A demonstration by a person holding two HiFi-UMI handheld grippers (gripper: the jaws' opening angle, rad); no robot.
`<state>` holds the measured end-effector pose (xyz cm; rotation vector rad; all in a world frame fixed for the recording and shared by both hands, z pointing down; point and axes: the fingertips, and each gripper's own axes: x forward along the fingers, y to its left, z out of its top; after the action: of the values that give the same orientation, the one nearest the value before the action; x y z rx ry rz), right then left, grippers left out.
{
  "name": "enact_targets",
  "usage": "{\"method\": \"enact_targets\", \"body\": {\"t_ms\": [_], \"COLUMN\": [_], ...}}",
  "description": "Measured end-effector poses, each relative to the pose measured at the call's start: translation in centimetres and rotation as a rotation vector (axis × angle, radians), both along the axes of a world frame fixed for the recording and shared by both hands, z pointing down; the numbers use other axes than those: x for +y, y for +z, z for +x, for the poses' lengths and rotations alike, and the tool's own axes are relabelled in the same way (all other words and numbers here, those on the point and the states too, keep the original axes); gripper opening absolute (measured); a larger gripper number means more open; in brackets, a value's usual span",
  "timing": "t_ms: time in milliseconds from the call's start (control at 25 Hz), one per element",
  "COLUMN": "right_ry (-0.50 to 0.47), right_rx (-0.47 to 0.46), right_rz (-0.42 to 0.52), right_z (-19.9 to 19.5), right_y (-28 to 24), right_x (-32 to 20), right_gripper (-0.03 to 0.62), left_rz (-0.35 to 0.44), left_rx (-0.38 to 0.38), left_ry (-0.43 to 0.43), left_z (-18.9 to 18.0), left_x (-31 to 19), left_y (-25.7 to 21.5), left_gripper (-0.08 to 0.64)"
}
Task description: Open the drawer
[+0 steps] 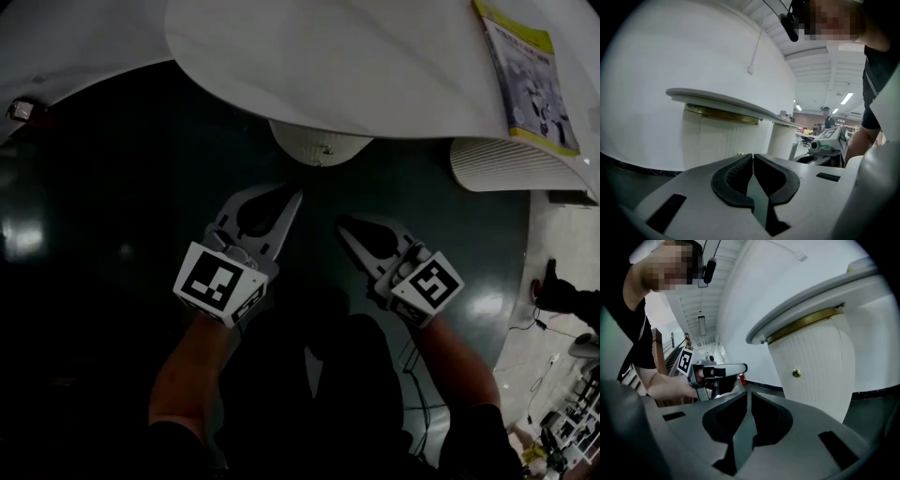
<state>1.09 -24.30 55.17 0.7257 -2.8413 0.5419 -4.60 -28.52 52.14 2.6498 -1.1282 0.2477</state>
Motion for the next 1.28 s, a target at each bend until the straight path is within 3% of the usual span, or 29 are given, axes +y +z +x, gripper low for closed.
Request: {"method": "enact_targets", "body": {"t_ms": [320,440,640,840,1080,1280], "right_ry": [0.041,0.059,0.065,0.037,0.03,0.011], "right_rx": [0.053,0.089,0.139,0.17,0.19,0.254], "right_rz": [0.051,0.072,0.071,0.1,0.159,0.201], "right_z": [0.9,1.1,1.8,0.9,1.0,0.7], "right_y": [7.9,10.9,16.8,20.4,22.6,24.4], "right_x": [-6.5,-8.7,-12.1,-14.2,-15.1,-15.9], "right_gripper": [0.018,0.018,0.018,0.019,0.026,0.038], "left_rz": [0.039,0.061,0.136,0.158,0.122,0.025], "left_rx": [-0.019,-0.04,-0.033,-0.053,-0.045,-0.03], "left_ry": [0.009,0.011,0.005,0.016,0.055,0.059], "left_z": [0.5,0.1,0.9,1.9,2.5,2.5], "left_x": [-5.3,-6.7,-10.0,-11.7,-11.0,-10.9], "left_y": [6.6,8.6,9.6,11.0,15.8,20.4], "left_gripper": [0.02,0.078,0.094,0.094,0.094,0.094]}}
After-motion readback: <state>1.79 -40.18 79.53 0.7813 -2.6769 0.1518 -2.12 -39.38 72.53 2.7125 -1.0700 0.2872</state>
